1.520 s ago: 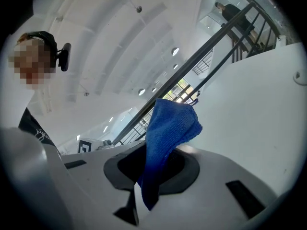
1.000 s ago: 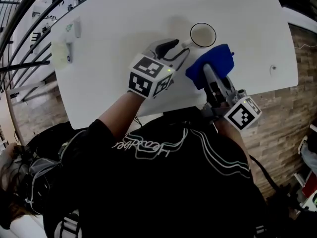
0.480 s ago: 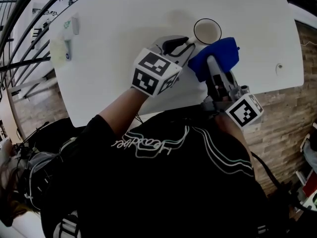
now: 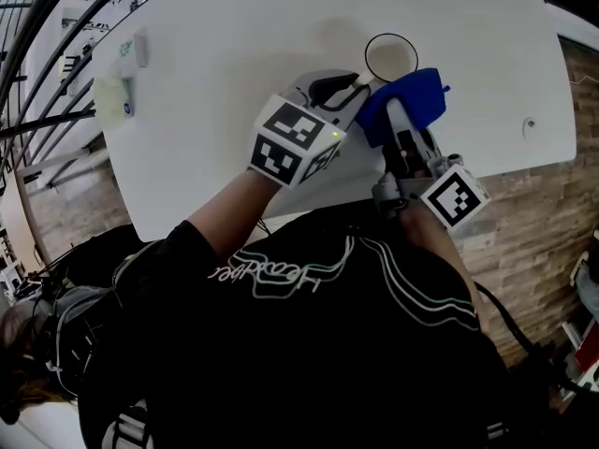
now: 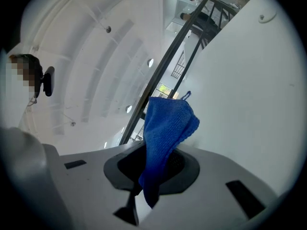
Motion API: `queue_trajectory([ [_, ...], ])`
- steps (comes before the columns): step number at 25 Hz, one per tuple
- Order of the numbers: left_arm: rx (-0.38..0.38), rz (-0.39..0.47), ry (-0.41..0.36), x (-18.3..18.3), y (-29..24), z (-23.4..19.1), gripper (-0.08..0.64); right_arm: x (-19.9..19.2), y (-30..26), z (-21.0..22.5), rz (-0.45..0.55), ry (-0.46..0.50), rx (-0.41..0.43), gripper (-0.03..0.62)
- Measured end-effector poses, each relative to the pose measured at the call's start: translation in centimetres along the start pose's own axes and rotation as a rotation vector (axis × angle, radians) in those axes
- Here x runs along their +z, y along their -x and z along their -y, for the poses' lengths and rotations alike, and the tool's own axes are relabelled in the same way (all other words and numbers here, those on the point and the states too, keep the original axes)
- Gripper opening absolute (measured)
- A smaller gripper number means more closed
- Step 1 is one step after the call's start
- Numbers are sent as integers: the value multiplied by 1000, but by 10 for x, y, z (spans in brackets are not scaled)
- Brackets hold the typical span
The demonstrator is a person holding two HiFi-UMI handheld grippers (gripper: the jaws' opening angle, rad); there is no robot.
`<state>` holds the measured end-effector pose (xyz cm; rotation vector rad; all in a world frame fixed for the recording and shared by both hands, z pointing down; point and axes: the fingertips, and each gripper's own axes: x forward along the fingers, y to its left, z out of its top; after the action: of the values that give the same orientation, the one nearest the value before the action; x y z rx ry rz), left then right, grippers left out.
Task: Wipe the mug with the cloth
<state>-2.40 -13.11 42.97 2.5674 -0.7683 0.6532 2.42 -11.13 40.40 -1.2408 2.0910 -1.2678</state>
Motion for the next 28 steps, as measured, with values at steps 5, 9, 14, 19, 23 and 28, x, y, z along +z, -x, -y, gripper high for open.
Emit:
queue_trajectory([
  [5, 9, 6, -7, -1, 2, -3, 81, -7, -7, 8, -38, 7, -49, 51],
  [9, 17, 2, -11, -3, 2, -3, 81, -17, -6, 29, -128, 31, -175, 51],
  [14, 27, -3, -18, -3, 1, -1, 80, -24, -10, 42, -317, 70, -258, 51],
  [19, 35, -12, -23, -2, 1, 2, 80, -21, -8, 44, -424, 64, -258, 51],
  [23, 44, -12, -43, -2, 2, 1, 78, -20, -1, 35, -454, 89, -211, 51],
  [28, 51, -14, -86, -3, 2, 5, 78, -3, 20, 23, -470, 234, -186, 51],
])
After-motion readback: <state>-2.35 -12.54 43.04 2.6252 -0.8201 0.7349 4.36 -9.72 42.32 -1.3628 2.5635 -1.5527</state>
